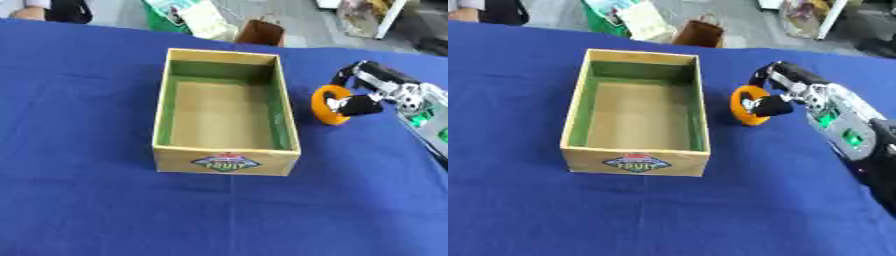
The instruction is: Pick up objects on the table and place them in the box.
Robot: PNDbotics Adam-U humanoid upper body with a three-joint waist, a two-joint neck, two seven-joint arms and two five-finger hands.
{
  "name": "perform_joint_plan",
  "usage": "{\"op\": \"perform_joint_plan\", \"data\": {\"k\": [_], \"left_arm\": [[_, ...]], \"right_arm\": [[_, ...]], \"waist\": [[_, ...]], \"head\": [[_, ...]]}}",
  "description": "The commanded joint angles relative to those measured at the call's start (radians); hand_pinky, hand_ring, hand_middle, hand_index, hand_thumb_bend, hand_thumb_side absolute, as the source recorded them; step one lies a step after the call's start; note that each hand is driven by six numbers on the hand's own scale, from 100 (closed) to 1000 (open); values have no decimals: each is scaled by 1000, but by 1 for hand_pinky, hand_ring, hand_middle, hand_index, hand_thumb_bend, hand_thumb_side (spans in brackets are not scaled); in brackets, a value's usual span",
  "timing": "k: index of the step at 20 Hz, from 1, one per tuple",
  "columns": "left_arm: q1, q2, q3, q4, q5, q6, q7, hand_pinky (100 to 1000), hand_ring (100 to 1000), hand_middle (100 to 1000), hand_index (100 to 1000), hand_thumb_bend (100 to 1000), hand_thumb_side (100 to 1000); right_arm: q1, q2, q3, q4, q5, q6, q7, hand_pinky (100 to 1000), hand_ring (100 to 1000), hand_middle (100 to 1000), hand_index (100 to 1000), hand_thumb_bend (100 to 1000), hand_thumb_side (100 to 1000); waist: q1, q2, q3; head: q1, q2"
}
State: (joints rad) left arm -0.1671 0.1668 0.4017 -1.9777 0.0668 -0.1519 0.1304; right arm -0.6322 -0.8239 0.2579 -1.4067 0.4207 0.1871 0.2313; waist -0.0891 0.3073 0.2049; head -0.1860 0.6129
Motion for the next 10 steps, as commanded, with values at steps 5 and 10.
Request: {"op": "perform_joint_plan", "data": {"k": [5,10], "left_arm": [[-8,11,0,-22,2,2,2,511,424,460,559,100,780],[-8,12,0,-22,2,3,3,511,425,460,559,100,780]], "right_arm": [[-6,-58,-54,-107,-58,55,-72,725,865,540,652,100,420],[-8,-73,-73,-178,-92,87,-97,728,863,537,652,100,405]], "waist": [[3,-26,-2],[2,-28,-6]], "head": [[5,-13],[5,-12]]}}
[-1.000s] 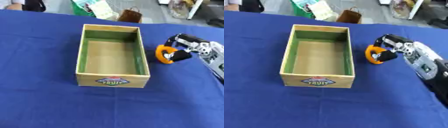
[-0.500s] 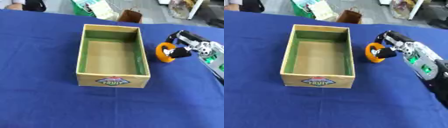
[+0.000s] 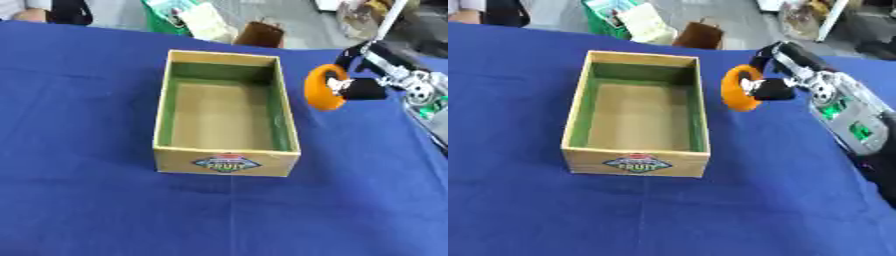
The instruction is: Pick up objects on the table and place them in the box.
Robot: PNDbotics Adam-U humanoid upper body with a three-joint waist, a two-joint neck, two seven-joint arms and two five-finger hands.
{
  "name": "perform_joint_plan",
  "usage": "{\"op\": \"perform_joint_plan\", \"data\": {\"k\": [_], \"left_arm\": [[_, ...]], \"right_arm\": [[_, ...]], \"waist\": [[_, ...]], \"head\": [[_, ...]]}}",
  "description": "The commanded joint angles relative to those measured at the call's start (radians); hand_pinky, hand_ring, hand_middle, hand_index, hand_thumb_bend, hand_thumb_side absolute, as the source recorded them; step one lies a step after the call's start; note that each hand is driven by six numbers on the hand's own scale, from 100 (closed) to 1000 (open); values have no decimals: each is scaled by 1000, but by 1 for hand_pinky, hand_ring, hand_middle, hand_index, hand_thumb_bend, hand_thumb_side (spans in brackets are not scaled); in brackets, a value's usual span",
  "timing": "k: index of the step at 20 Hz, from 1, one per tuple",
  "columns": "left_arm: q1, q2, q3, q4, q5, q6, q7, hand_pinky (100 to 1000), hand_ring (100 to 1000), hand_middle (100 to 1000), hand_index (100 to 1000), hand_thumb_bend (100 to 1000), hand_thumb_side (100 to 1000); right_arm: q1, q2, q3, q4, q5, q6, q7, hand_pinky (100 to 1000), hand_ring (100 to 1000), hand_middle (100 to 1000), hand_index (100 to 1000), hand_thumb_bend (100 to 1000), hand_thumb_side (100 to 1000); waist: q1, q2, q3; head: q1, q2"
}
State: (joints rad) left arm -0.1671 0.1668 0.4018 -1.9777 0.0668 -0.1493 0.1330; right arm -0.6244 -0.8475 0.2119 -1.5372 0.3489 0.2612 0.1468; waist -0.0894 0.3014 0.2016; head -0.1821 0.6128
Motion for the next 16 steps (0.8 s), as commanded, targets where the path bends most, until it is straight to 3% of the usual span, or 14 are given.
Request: {"op": "perform_joint_plan", "data": {"k": [1,11,16], "left_arm": [[-8,12,0,-22,2,1,0,511,425,460,559,100,780],[-4,16,-2,-22,0,2,-2,512,425,461,558,100,781],[-2,16,-4,-22,1,1,-4,512,426,461,558,100,781]], "right_arm": [[-18,-53,-29,-60,-28,18,-15,729,862,536,651,100,400],[-94,-84,-55,-194,-102,43,-34,739,853,535,654,100,386],[-150,-59,-40,-250,-136,55,-21,741,856,532,651,100,373]], "waist": [[3,-23,-3],[3,-28,-6],[5,-28,-6]], "head": [[1,-12],[-5,0],[-18,5]]}}
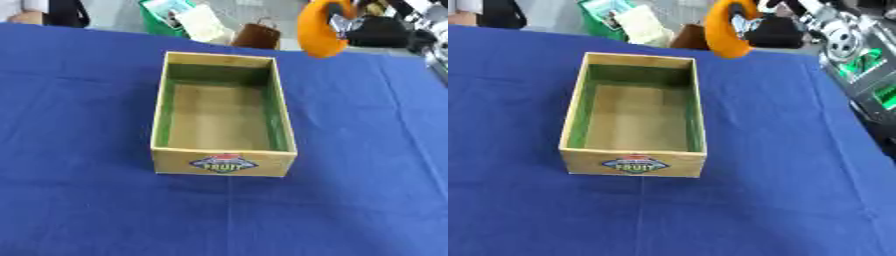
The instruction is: Pick up objects on the table and place them in the box.
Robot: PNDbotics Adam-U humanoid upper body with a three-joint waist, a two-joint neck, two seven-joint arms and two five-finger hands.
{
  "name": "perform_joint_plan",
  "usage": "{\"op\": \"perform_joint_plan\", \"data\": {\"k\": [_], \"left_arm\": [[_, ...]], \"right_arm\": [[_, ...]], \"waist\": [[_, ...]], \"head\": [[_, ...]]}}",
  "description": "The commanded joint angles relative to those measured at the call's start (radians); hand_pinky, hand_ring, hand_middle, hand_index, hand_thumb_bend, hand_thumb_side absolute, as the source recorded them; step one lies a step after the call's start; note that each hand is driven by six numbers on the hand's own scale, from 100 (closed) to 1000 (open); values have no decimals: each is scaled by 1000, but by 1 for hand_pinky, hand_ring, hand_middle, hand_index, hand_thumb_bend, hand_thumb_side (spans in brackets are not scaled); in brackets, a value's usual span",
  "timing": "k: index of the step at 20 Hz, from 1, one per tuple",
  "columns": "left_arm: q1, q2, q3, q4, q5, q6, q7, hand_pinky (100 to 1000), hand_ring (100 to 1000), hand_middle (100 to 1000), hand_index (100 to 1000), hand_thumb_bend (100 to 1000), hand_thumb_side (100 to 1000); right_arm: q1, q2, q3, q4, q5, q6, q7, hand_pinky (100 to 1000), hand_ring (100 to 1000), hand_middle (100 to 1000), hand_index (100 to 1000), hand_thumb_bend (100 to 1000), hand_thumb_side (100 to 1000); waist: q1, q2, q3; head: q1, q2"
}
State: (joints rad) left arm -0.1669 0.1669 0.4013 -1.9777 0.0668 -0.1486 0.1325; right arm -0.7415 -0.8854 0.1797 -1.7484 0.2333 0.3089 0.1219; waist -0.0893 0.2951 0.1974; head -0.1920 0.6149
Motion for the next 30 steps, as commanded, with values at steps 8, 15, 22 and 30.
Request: {"op": "perform_joint_plan", "data": {"k": [8,15,22,30], "left_arm": [[-4,13,-9,-22,5,-1,-11,513,426,461,558,100,782],[-7,7,-11,-22,9,0,-15,513,426,461,558,100,782],[-10,4,-14,-22,11,2,-20,513,427,461,557,100,784],[-10,4,-17,-22,12,8,-26,514,427,461,556,100,784]], "right_arm": [[-113,87,50,-57,-4,32,50,748,869,529,651,100,363],[-133,207,101,6,30,36,85,756,888,525,648,100,364],[-139,303,155,101,83,14,101,756,902,515,633,100,370],[-139,375,199,234,181,-77,136,763,931,538,659,100,397]], "waist": [[7,-19,10],[9,-17,21],[7,-15,24],[2,-14,27]], "head": [[-31,9],[-45,10],[-51,4],[-51,2]]}}
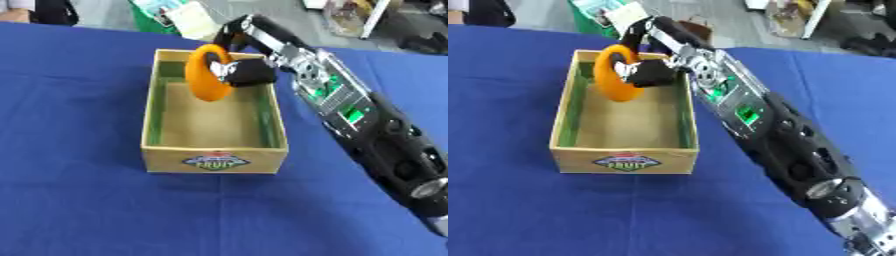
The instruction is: Pick up objects on the table and place them in the box.
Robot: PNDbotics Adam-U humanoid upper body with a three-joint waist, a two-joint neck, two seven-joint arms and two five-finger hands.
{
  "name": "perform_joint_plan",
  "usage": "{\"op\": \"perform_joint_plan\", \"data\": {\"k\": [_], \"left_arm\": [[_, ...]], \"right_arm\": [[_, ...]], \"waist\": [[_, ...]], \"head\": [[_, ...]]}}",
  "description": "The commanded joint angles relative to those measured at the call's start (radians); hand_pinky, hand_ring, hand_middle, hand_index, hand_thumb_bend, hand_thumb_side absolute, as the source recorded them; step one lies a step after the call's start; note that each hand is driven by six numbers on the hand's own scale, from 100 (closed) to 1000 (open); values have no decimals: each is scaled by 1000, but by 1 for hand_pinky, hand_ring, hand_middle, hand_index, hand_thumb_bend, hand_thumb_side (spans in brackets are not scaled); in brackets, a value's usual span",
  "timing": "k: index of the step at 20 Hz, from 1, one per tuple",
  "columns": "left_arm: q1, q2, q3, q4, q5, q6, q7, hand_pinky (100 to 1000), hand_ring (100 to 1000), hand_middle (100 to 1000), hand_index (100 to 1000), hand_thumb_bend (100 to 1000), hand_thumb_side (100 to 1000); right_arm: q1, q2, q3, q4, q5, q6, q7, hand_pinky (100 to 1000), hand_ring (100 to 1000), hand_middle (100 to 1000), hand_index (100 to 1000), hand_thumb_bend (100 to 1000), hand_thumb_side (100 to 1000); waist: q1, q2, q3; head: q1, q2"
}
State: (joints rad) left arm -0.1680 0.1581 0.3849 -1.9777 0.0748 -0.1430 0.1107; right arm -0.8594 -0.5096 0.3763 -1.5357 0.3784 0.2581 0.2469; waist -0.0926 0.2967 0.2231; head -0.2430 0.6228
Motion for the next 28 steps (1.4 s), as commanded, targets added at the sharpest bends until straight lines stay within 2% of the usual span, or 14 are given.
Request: {"op": "perform_joint_plan", "data": {"k": [1,6,7,10,11,14,15,16,17,19,23,28], "left_arm": [[-9,13,0,-22,4,3,-5,514,427,461,556,100,784],[-8,15,-1,-22,3,3,-7,514,427,460,556,100,784],[-7,15,-1,-22,3,3,-7,514,427,460,556,100,785],[-6,13,-3,-22,3,6,-11,515,427,461,556,100,786],[-5,14,-3,-22,2,7,-12,515,427,461,556,100,785],[-5,14,-3,-22,2,7,-12,515,427,461,555,100,785],[-4,14,-3,-22,2,7,-12,515,427,461,555,100,785],[-2,14,-3,-22,2,8,-13,515,427,461,555,100,785],[-1,14,-3,-22,2,8,-14,515,427,461,555,100,785],[-2,14,-3,-22,3,8,-13,516,428,461,556,100,785],[-3,14,-1,-22,3,7,-12,516,428,461,556,100,786],[-3,14,2,-22,1,6,-8,516,428,461,556,100,785]], "right_arm": [[-22,4,9,34,54,-36,20,766,941,542,668,100,401],[-35,18,19,89,134,-95,110,803,1000,611,767,100,423],[-37,16,19,94,146,-109,137,828,1000,653,821,100,458],[-53,0,8,106,168,-148,226,847,1000,688,856,100,516],[-58,-5,2,111,170,-158,252,876,1000,740,895,100,570],[-78,-22,-21,128,153,-182,330,895,1000,774,922,100,611],[-84,-27,-30,129,149,-186,341,903,1000,801,959,328,637],[-89,-33,-39,126,148,-187,342,905,1000,805,964,368,642],[-92,-36,-47,123,145,-186,338,911,1000,818,972,511,654],[-94,-41,-64,110,132,-175,312,909,1000,815,970,551,680],[-83,-68,-94,35,86,-142,224,911,1000,808,967,545,731],[-53,-128,-150,-117,-1,-82,130,912,1000,806,967,539,805]], "waist": [[5,-15,1],[4,-16,5],[3,-16,5],[3,-17,5],[3,-17,6],[3,-18,6],[3,-18,5],[3,-18,5],[3,-18,5],[4,-18,4],[4,-18,0],[5,-19,-8]], "head": [[1,-5],[3,-5],[3,-4],[5,-1],[6,-1],[7,-1],[7,-1],[7,-1],[7,-2],[7,-3],[12,-5],[20,-9]]}}
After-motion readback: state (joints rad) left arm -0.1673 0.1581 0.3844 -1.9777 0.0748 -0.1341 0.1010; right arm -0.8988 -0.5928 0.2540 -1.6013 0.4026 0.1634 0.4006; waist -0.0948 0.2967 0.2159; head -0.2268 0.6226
